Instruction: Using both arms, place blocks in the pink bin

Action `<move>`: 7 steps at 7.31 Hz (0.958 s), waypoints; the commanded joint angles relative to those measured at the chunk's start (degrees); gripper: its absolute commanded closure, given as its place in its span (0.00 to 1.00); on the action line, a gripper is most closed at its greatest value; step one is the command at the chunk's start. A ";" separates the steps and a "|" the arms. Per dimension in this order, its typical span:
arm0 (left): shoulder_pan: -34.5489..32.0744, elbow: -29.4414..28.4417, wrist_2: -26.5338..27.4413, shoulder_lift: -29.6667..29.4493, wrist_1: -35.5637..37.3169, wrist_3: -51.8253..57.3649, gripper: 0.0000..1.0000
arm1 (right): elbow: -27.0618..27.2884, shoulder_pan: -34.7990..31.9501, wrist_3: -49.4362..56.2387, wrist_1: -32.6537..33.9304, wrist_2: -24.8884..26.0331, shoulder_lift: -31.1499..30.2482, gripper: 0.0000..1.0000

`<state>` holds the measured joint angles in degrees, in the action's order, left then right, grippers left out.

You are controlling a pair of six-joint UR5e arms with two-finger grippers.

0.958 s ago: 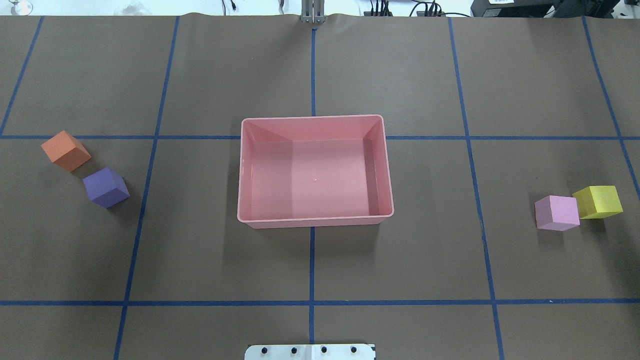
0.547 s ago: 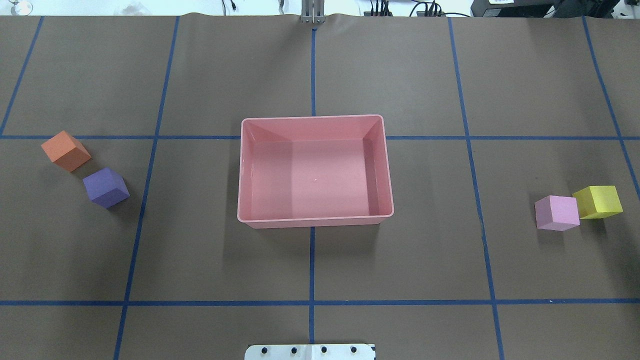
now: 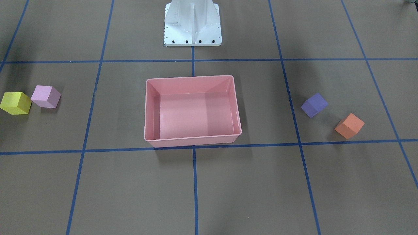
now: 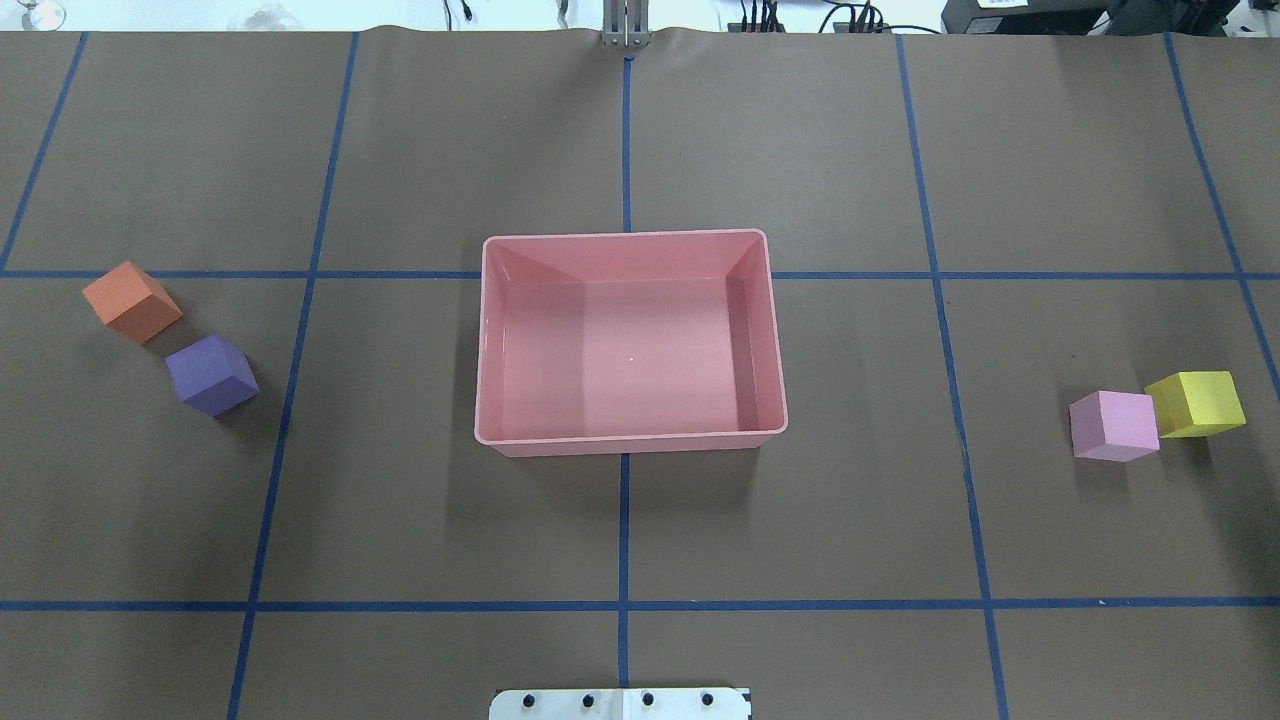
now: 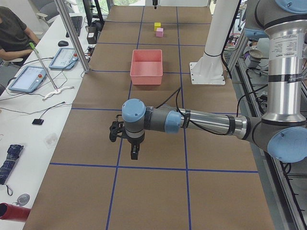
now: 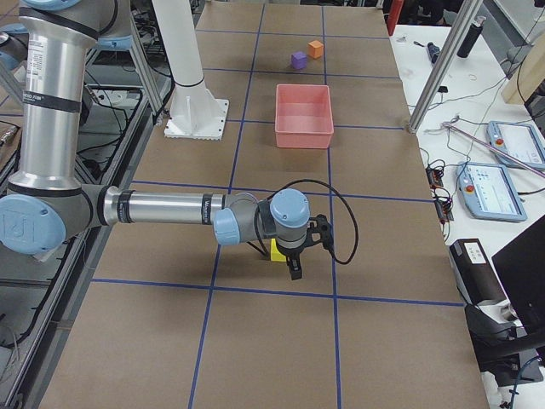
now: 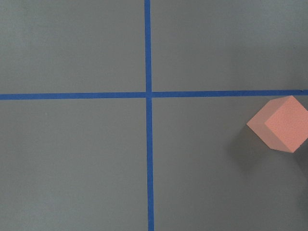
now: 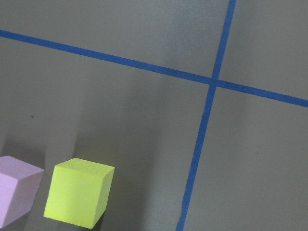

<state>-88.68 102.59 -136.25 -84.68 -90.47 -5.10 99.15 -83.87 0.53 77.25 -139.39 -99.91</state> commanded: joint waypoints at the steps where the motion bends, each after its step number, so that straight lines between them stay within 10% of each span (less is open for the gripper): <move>1: 0.00 0.16 0.02 0.56 -0.32 0.26 0.00 | 0.08 5.51 -9.00 -1.30 2.43 -0.11 0.00; 7: 0.00 -0.02 0.02 0.57 -1.55 0.27 0.00 | -4.23 15.66 -30.11 -18.36 6.06 0.50 0.00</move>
<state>-88.68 102.38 -136.23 -84.11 -92.00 -4.85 95.44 -69.20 -26.02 59.91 -133.32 -99.93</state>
